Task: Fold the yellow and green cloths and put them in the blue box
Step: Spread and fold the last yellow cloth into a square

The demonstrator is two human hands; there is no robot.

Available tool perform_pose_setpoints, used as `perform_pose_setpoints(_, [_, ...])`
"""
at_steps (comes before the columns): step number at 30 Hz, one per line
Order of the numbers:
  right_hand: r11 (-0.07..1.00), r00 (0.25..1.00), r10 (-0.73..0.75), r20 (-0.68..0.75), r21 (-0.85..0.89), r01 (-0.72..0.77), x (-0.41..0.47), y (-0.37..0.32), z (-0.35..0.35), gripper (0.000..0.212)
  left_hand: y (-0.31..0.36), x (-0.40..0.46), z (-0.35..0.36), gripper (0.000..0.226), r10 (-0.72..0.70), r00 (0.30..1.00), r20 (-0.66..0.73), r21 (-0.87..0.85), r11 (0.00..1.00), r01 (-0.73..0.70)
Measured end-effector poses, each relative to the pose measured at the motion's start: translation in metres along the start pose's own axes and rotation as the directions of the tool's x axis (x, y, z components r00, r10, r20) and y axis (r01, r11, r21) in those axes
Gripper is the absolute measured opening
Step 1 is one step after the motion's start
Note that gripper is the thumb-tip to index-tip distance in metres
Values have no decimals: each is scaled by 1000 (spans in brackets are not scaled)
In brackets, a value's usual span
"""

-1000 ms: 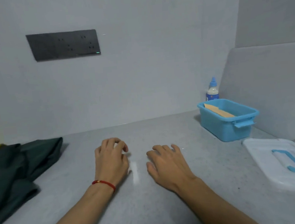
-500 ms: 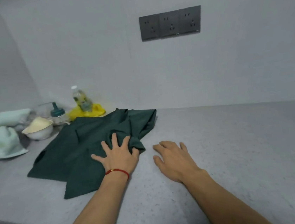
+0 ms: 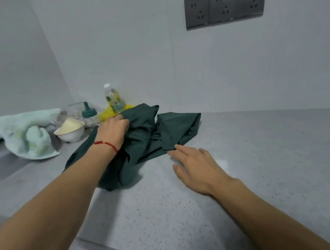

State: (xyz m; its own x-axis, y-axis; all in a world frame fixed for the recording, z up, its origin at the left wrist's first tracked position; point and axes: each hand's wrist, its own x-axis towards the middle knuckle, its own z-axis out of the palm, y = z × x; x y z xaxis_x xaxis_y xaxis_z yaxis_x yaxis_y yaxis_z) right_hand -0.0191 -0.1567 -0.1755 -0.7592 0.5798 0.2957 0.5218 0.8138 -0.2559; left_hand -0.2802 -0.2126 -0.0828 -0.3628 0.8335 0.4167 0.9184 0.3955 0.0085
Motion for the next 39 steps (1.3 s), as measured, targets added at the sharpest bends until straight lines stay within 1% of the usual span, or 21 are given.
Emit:
perform_pose_setpoints(2, [999,999,-26,47,25,24,23,-12,13,53,-2,-5,8,13,-128,979,156,67,991,119])
perform_pose_setpoints(3, [999,997,-34,66,-5,34,33,-17,21,54,-3,-9,14,18,-216,952,216,54,976,209])
perform_pose_setpoints(5, [998,992,-8,127,-64,16,53,-20,32,55,-2,-15,30,41,-350,878,325,-60,919,389])
perform_pose_setpoints(6, [998,986,28,166,-65,-18,63,-20,35,56,0,-16,37,56,-373,851,370,-111,892,439])
perform_pose_setpoints(8, [995,979,90,184,-59,-81,76,-14,33,56,4,-17,47,83,-335,842,422,-117,901,418])
perform_pose_setpoints(9, [993,980,105,169,-63,-96,77,-9,30,57,6,-17,50,88,-307,850,429,-108,916,385])
perform_pose_setpoints(10, [991,981,119,153,-79,-108,76,-3,25,57,4,-17,50,84,-293,865,407,-123,921,370])
perform_pose_setpoints(12, [975,978,176,108,-156,-158,64,19,13,55,-2,-15,47,59,-303,896,323,-157,917,367])
perform_pose_setpoints(14, [938,961,269,59,-242,-247,45,48,-5,49,-10,-16,41,40,-325,915,240,-113,927,358])
perform_pose_setpoints(16, [921,940,339,32,-218,-324,24,75,-20,42,-18,-17,39,31,-338,925,173,-122,925,360])
perform_pose_setpoints(18, [923,933,358,25,-163,-350,5,87,-27,41,-19,-21,42,28,-372,924,92,-242,892,383])
perform_pose_setpoints(19, [919,933,359,0,-171,-354,0,86,-27,42,-17,-24,45,27,-401,915,46,-314,864,394])
perform_pose_setpoints(21, [908,944,308,-119,-258,-329,2,72,-23,46,-11,-32,53,23,-443,895,-52,-405,829,387])
perform_pose_setpoints(23, [933,972,162,-173,-292,-208,18,46,-18,47,-6,-40,63,19,-417,900,-125,-420,844,332])
perform_pose_setpoints(25, [975,995,7,-100,-221,-29,46,17,-9,47,-4,-45,67,16,-383,908,-170,-417,863,286])
perform_pose_setpoints(26, [983,999,-22,-33,-183,16,62,4,-3,47,-4,-45,67,15,-371,910,-183,-415,869,271])
perform_pose_setpoints(29, [985,981,53,185,-172,-21,105,-20,15,53,-6,-46,67,15,-361,906,-219,-422,873,245])
perform_pose_setpoints(31, [986,967,98,236,-152,-63,124,-25,21,55,-7,-46,67,17,-373,886,-274,-424,874,236])
perform_pose_setpoints(33, [990,975,113,193,-103,-94,136,-23,15,54,-8,-43,67,19,-391,865,-314,-421,874,243])
perform_pose_setpoints(35, [985,982,164,92,-64,-158,138,-14,1,51,-8,-42,67,21,-397,859,-323,-401,880,256])
perform_pose_setpoints(39, [952,946,303,-119,2,-305,111,27,-44,42,-6,-42,66,21,-395,876,-276,-342,892,295])
